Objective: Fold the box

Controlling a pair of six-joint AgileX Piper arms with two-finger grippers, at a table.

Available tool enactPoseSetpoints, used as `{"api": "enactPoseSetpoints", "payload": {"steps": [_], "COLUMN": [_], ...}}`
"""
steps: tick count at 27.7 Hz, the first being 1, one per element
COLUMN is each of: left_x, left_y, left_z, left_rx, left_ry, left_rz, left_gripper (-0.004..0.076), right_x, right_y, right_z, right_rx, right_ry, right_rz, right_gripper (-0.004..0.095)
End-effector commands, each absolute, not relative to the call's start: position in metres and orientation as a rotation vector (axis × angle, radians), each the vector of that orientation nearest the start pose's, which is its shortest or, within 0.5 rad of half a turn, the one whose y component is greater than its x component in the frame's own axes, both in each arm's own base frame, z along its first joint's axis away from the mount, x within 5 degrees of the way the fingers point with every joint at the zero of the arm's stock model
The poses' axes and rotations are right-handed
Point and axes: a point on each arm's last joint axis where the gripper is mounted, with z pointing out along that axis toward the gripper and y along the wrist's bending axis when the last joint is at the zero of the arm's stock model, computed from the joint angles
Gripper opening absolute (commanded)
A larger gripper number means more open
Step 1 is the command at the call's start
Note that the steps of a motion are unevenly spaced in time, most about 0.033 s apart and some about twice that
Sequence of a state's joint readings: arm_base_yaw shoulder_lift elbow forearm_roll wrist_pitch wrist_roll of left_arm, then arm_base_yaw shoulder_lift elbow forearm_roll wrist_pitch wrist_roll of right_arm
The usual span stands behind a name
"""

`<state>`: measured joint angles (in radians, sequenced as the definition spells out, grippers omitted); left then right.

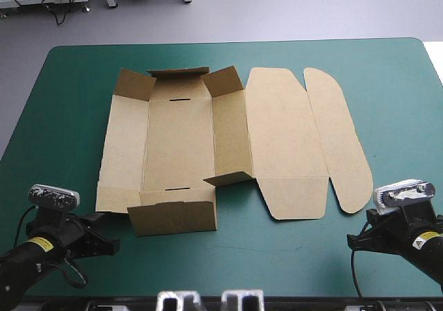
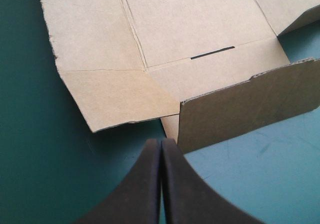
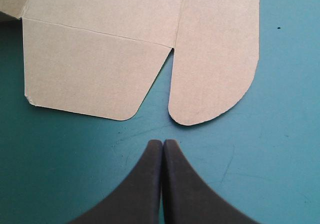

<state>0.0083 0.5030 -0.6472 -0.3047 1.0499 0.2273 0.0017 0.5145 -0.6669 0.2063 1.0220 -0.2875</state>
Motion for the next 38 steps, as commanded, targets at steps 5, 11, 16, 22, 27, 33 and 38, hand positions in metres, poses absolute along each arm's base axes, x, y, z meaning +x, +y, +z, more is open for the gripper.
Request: {"api": "enactPoseSetpoints", "payload": {"steps": [5, 11, 16, 22, 27, 33, 38], "left_x": [0.077, 0.079, 0.105, 0.154, 0.201, 0.245, 0.266], "left_y": [-0.025, -0.027, -0.025, -0.024, -0.024, -0.024, -0.013], "left_z": [0.323, 0.323, 0.331, 0.351, 0.347, 0.326, 0.316], "left_rx": [0.168, 0.16, 0.126, 0.223, 0.276, 0.315, 0.297], "left_ry": [2.256, 2.262, 2.22, 2.233, 2.322, 2.45, 2.504], "left_rz": [-0.314, -0.345, -0.325, -0.265, -0.255, -0.274, -0.291], "left_gripper": [-0.0009, -0.0009, -0.0009, -0.0009, 0.0007, 0.0014, 0.0015], "right_x": [0.08, 0.08, 0.081, 0.081, 0.081, 0.081, 0.081], "right_y": [0.016, 0.016, 0.016, 0.016, 0.016, 0.016, 0.016], "right_z": [0.327, 0.327, 0.327, 0.328, 0.328, 0.328, 0.328], "right_rx": [-0.28, -0.28, -0.278, -0.28, -0.28, -0.28, -0.28], "right_ry": [2.241, 2.239, 2.231, 2.224, 2.224, 2.226, 2.226], "right_rz": [0.113, 0.112, 0.11, 0.107, 0.107, 0.108, 0.108], "right_gripper": [-0.002, -0.002, -0.002, -0.002, -0.002, -0.002, -0.002]}}
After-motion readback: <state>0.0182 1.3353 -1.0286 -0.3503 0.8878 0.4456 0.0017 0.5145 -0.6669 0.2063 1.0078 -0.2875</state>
